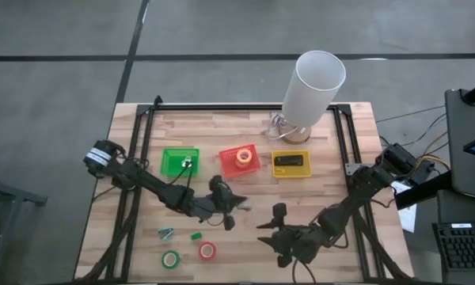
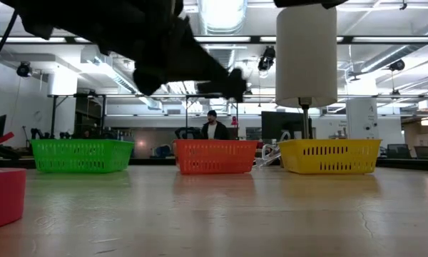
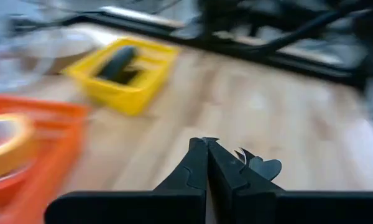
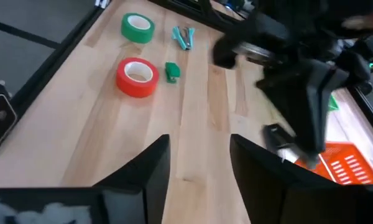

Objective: Pick and place Stapler, Stapler remover, tape
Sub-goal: Put the black staple remover into the green basket

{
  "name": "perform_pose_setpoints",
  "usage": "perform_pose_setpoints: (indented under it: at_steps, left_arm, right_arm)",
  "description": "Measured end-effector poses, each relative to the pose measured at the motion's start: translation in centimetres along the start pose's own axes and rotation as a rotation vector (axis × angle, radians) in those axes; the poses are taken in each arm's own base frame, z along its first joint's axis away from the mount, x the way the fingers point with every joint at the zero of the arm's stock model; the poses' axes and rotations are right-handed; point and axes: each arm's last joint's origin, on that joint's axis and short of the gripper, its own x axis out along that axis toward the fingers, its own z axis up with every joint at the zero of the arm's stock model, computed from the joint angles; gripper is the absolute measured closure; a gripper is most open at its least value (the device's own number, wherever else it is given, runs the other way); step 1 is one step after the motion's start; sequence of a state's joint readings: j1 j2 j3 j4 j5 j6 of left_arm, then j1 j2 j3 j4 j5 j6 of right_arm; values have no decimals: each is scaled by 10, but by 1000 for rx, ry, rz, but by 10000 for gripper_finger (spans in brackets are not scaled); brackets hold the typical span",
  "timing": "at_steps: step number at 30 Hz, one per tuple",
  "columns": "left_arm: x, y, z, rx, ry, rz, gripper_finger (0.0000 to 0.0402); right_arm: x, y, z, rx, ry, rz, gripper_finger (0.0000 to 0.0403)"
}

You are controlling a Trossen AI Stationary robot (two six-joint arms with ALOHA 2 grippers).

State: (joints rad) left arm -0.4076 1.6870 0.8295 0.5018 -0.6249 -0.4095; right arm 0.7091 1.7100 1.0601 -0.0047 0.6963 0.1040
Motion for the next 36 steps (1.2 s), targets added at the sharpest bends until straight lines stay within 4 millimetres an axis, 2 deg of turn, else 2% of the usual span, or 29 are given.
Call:
perform_pose_setpoints:
  at_steps: [7, 17, 23, 30, 36]
  left_arm:
    - [-25, 18, 1, 91, 66, 318, 401]
    - [-68, 60, -5, 110, 142, 695, 400]
    - [-84, 77, -12, 96, 181, 823, 400]
    - [-88, 84, -19, 112, 190, 860, 399]
    - [-94, 99, -34, 132, 207, 902, 398]
  right_arm:
    - [-4, 4, -4, 42, 21, 0, 242]
    - [-3, 4, -13, 78, 46, -8, 261]
    - [-3, 4, -15, 81, 48, -8, 270]
    - [-3, 4, -15, 92, 49, -8, 281]
    - [-3, 4, -15, 95, 49, -7, 287]
